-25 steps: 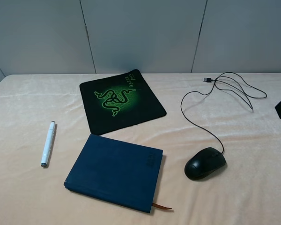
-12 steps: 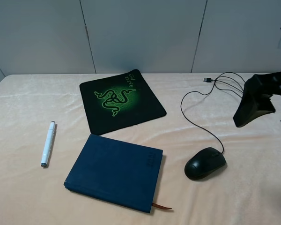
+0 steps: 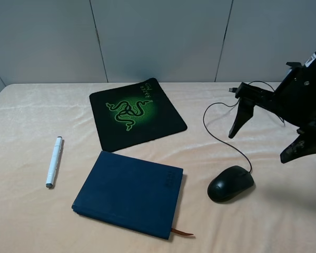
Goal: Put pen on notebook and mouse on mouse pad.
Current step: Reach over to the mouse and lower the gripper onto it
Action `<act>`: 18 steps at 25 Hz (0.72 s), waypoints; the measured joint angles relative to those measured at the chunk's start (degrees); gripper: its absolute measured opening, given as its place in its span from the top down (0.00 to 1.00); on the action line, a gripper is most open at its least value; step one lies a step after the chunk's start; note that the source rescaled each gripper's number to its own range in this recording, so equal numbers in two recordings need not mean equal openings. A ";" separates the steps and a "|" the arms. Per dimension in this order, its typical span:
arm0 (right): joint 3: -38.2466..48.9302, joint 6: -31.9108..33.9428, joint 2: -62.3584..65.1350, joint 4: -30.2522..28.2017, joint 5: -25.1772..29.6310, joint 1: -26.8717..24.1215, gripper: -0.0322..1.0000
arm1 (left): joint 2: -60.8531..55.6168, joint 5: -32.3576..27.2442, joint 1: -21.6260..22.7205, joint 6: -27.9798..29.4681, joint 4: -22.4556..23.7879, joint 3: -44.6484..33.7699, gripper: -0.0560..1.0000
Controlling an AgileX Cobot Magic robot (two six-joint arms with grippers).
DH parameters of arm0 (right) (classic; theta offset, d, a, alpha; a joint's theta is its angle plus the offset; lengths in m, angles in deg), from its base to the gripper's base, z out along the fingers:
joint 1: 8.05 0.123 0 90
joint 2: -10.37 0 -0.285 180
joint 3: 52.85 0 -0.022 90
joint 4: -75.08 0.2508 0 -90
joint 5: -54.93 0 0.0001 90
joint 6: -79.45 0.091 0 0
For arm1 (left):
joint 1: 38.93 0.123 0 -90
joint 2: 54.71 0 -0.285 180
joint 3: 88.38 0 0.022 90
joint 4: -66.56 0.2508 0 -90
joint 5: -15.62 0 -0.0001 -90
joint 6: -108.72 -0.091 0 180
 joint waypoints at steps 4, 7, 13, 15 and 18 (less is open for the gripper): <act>0.00 7.64 -2.77 -1.02 -3.06 2.14 0.00 | 0.00 0.00 0.00 0.00 0.00 0.00 0.00; 0.00 16.41 -4.41 -4.14 -5.61 5.89 0.00 | 0.00 -0.05 0.00 0.00 0.00 0.00 0.00; 0.00 33.47 -8.38 -10.61 -8.33 11.56 0.00 | 0.00 -0.05 0.00 0.00 0.00 0.00 0.00; 0.00 35.58 -9.93 -11.64 -8.51 11.88 0.00 | 0.00 -0.05 0.00 0.00 0.00 0.00 0.00; 0.00 37.11 -12.76 -11.95 -8.59 11.89 0.00 | 0.00 -0.05 0.00 0.00 0.00 0.00 0.00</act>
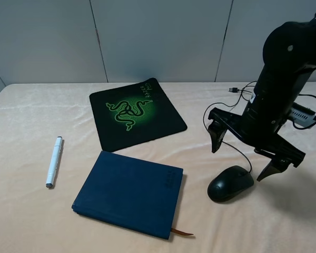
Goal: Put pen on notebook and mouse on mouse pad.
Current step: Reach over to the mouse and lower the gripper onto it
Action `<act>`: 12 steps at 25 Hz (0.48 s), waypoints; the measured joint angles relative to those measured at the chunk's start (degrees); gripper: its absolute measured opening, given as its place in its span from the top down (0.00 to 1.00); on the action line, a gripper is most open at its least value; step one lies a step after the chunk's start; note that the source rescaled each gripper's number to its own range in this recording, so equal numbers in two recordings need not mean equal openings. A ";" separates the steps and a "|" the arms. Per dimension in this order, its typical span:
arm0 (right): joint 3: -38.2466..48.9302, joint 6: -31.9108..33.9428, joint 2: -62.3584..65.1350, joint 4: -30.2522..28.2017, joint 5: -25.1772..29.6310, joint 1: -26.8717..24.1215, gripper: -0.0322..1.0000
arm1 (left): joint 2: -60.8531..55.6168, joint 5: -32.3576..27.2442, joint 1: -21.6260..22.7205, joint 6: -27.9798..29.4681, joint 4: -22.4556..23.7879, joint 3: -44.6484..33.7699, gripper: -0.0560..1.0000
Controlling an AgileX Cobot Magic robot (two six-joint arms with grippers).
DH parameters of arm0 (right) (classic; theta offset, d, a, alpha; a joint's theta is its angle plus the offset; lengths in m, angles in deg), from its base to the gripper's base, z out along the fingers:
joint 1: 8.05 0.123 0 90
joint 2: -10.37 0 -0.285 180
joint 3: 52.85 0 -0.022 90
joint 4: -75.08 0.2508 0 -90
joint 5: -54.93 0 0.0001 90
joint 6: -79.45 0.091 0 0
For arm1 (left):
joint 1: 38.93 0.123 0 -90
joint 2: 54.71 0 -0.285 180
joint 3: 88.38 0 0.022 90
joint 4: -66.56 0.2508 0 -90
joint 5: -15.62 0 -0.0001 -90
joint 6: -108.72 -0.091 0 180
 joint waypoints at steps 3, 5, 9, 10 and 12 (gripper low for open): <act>0.00 0.75 -2.77 0.47 -0.37 0.06 0.00 | 0.00 0.00 0.00 0.00 0.00 0.00 0.00; 0.00 0.92 -4.39 0.88 -0.95 0.06 0.00 | 0.00 0.00 0.00 0.00 0.00 0.00 0.00; 0.00 1.22 -6.17 1.43 -2.52 0.06 0.00 | 0.00 0.00 0.00 0.00 0.00 0.00 0.00; 0.00 1.42 -6.53 1.55 -2.83 0.06 0.00 | 0.00 0.00 0.00 0.00 0.00 0.00 0.00; 0.00 2.11 -7.14 1.90 -3.06 0.06 0.00 | 0.00 0.00 0.00 0.00 0.00 0.00 0.00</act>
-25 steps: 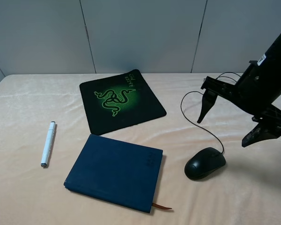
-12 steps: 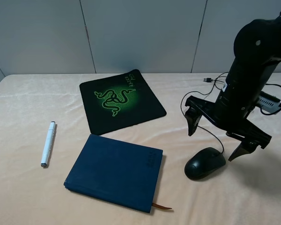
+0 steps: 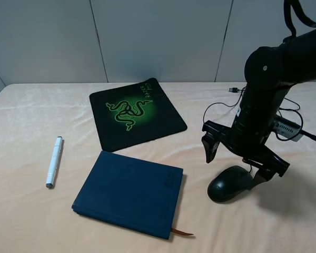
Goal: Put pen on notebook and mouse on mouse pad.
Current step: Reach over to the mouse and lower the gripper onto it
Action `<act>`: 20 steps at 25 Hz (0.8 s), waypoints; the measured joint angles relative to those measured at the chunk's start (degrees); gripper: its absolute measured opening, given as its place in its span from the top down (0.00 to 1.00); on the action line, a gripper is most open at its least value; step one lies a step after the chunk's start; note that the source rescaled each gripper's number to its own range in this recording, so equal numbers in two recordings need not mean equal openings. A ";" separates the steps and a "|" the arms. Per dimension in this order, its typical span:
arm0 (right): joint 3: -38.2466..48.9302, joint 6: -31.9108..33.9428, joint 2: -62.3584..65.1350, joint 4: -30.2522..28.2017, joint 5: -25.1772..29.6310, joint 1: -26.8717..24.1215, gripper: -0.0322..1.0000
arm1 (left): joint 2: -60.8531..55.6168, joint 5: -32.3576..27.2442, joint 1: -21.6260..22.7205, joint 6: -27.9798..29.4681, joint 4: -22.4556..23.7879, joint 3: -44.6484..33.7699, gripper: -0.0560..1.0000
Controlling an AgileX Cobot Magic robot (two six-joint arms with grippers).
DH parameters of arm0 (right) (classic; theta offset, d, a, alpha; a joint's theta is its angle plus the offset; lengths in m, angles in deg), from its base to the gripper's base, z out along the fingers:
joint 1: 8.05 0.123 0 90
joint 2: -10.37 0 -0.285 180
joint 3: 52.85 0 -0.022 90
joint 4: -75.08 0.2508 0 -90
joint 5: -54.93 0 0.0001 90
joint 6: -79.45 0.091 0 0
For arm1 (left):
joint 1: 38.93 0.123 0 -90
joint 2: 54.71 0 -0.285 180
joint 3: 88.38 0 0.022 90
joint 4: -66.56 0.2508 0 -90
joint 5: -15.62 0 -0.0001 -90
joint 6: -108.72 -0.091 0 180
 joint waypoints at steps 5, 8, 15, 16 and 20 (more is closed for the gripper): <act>2.85 1.12 -0.43 2.55 -2.64 0.00 0.00 | 0.00 0.00 0.00 0.00 0.00 0.00 0.00; 6.33 1.18 -0.43 5.75 -6.97 0.00 0.00 | 0.00 0.00 0.00 0.00 0.00 0.00 0.00; 9.56 -0.04 -0.57 6.59 -14.64 0.00 0.00 | 0.00 0.00 0.00 0.00 0.00 0.00 0.00; 9.78 0.21 -0.67 6.21 -15.34 0.00 0.00 | 0.00 0.00 0.00 0.00 0.00 0.00 0.00; 9.97 1.98 -1.75 3.77 -16.12 0.00 0.00 | 0.00 0.00 0.00 0.00 0.00 0.00 0.00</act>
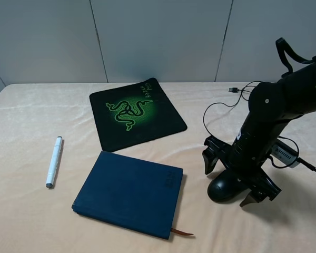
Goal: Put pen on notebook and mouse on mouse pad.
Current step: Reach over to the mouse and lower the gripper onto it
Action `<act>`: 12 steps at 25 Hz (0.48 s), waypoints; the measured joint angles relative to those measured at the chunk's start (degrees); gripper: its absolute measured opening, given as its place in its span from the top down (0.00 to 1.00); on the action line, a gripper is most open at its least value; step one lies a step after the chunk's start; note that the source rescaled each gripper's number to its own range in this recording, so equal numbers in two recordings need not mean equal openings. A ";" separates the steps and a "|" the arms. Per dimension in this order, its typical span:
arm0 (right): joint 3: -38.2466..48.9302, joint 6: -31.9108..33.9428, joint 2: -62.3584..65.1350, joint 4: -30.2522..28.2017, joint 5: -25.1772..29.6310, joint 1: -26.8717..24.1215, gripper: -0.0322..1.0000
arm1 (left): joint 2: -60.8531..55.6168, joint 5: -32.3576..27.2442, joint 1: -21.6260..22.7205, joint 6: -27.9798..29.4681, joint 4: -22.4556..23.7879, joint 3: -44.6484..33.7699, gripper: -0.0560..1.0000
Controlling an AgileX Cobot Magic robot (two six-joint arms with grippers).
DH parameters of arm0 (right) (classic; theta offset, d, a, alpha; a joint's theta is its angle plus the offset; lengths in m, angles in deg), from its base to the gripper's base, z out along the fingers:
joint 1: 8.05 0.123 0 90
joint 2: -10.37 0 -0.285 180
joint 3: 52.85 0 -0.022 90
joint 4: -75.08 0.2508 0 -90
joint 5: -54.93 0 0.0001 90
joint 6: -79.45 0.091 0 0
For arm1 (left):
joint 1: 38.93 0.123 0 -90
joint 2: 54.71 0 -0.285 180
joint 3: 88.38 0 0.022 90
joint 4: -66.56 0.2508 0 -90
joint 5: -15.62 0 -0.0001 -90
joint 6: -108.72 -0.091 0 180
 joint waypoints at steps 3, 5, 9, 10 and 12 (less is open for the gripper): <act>0.00 0.34 -0.29 -0.57 0.00 0.00 0.00 | 0.00 0.00 0.00 0.00 0.00 0.00 0.00; 0.00 0.34 -0.35 -0.62 0.00 0.00 0.05 | 0.00 0.00 0.00 0.00 0.00 0.00 0.00; 0.00 0.75 -0.35 -0.62 0.36 0.00 0.81 | 0.00 0.06 0.00 0.00 0.00 0.00 0.00; 0.00 0.87 -0.35 -0.62 0.53 0.00 0.97 | 0.00 0.06 0.00 0.00 0.00 0.00 0.00; 0.00 0.93 -0.35 -0.68 0.75 0.00 0.94 | 0.00 0.06 0.00 0.00 0.00 0.00 0.00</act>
